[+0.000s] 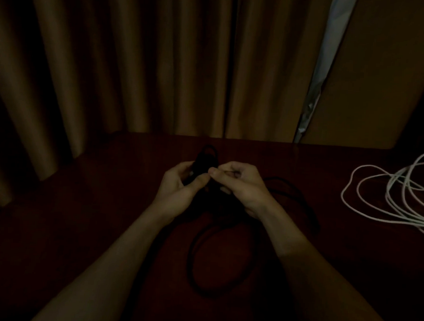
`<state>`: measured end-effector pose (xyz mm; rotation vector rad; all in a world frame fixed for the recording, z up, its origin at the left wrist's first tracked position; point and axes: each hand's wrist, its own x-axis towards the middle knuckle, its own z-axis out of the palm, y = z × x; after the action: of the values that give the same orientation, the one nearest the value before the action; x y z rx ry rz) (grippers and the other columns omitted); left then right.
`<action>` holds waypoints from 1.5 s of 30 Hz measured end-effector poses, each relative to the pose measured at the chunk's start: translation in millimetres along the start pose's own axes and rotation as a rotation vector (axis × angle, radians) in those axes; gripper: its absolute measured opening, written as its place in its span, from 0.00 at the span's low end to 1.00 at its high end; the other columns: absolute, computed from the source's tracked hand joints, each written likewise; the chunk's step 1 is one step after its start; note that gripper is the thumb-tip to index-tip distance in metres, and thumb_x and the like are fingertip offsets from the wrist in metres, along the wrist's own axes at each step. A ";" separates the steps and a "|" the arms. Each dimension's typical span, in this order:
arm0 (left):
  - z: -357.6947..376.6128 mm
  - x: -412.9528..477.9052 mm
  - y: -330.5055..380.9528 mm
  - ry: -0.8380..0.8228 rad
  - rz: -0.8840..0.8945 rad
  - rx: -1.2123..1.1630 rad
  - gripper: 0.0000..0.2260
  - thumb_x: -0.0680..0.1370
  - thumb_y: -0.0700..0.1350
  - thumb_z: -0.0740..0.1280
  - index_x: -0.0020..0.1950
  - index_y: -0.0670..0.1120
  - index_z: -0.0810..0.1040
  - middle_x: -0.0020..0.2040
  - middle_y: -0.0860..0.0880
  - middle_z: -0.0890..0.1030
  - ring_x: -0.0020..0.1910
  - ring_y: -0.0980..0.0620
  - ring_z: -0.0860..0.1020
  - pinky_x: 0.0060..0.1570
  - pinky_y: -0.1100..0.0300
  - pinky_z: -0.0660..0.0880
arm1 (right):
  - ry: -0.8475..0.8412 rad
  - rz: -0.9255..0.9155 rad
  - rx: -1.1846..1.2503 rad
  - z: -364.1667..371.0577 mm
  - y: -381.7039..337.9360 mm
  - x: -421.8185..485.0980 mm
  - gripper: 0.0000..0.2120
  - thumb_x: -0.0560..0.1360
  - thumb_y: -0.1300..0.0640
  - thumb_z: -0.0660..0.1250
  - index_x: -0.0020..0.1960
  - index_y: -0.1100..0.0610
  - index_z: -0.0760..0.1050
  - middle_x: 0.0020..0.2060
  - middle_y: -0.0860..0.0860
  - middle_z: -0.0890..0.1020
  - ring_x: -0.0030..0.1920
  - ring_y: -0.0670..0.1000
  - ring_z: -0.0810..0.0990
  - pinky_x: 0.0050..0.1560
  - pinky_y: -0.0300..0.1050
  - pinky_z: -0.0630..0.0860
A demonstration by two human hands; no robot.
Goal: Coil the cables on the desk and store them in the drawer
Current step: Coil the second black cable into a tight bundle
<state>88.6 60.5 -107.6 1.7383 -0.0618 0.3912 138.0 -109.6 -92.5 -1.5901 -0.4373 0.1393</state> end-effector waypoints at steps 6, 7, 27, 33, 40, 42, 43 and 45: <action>-10.6 1.7 17.3 0.000 -0.277 -0.582 0.19 0.74 0.45 0.72 0.62 0.37 0.81 0.54 0.40 0.86 0.47 0.47 0.85 0.47 0.60 0.82 | -0.088 0.035 -0.005 -6.0 -1.4 -2.5 0.12 0.74 0.49 0.76 0.50 0.57 0.85 0.45 0.53 0.85 0.45 0.51 0.83 0.47 0.44 0.79; -10.9 0.2 18.5 -0.033 -0.299 -0.611 0.21 0.73 0.46 0.71 0.63 0.37 0.81 0.53 0.41 0.85 0.44 0.48 0.84 0.44 0.61 0.81 | -0.097 0.045 0.000 -6.2 -1.2 -3.1 0.12 0.74 0.49 0.76 0.50 0.57 0.85 0.45 0.51 0.85 0.48 0.49 0.84 0.49 0.41 0.80; 9.2 -4.7 -4.2 0.030 0.104 0.288 0.24 0.78 0.57 0.74 0.71 0.55 0.74 0.65 0.58 0.77 0.62 0.61 0.77 0.60 0.62 0.75 | -0.034 0.081 0.244 -6.7 -1.7 -2.0 0.16 0.74 0.56 0.78 0.61 0.56 0.84 0.52 0.53 0.88 0.53 0.52 0.87 0.51 0.44 0.80; 9.5 -5.6 -0.6 0.063 0.100 0.287 0.17 0.80 0.53 0.72 0.67 0.53 0.75 0.57 0.63 0.79 0.53 0.71 0.78 0.48 0.75 0.75 | 0.017 0.080 0.192 3.2 -1.2 -1.2 0.21 0.71 0.55 0.81 0.63 0.54 0.81 0.53 0.54 0.87 0.52 0.51 0.87 0.51 0.44 0.83; 2.2 -3.8 6.3 0.037 -0.207 -0.262 0.09 0.83 0.42 0.68 0.63 0.45 0.81 0.52 0.45 0.87 0.47 0.50 0.86 0.43 0.59 0.81 | -0.085 0.107 0.076 3.7 -0.7 -0.4 0.25 0.77 0.49 0.75 0.71 0.53 0.74 0.52 0.53 0.87 0.46 0.46 0.83 0.48 0.40 0.79; -1.7 -2.3 9.9 0.038 -0.270 -0.427 0.10 0.83 0.41 0.66 0.62 0.39 0.79 0.49 0.43 0.86 0.42 0.47 0.85 0.40 0.58 0.82 | -0.150 0.121 0.112 2.7 0.3 0.2 0.24 0.79 0.50 0.73 0.72 0.53 0.73 0.53 0.53 0.87 0.47 0.48 0.83 0.52 0.44 0.82; -2.4 -1.6 11.3 0.026 -0.294 -0.496 0.11 0.83 0.41 0.65 0.62 0.37 0.78 0.48 0.43 0.85 0.41 0.48 0.84 0.39 0.58 0.81 | -0.175 0.127 0.121 1.6 1.3 1.3 0.23 0.79 0.50 0.72 0.72 0.52 0.73 0.55 0.53 0.86 0.48 0.48 0.83 0.56 0.48 0.82; -1.3 -2.5 13.0 -0.022 -0.334 -0.612 0.12 0.84 0.41 0.62 0.63 0.37 0.77 0.47 0.43 0.84 0.39 0.50 0.83 0.37 0.59 0.80 | -0.209 0.143 0.141 -0.4 2.0 2.2 0.22 0.80 0.50 0.72 0.72 0.50 0.73 0.57 0.54 0.86 0.49 0.48 0.83 0.58 0.53 0.81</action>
<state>82.6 58.6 -95.9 1.1197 0.0862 0.0867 140.5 -109.2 -94.1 -1.4729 -0.4650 0.4394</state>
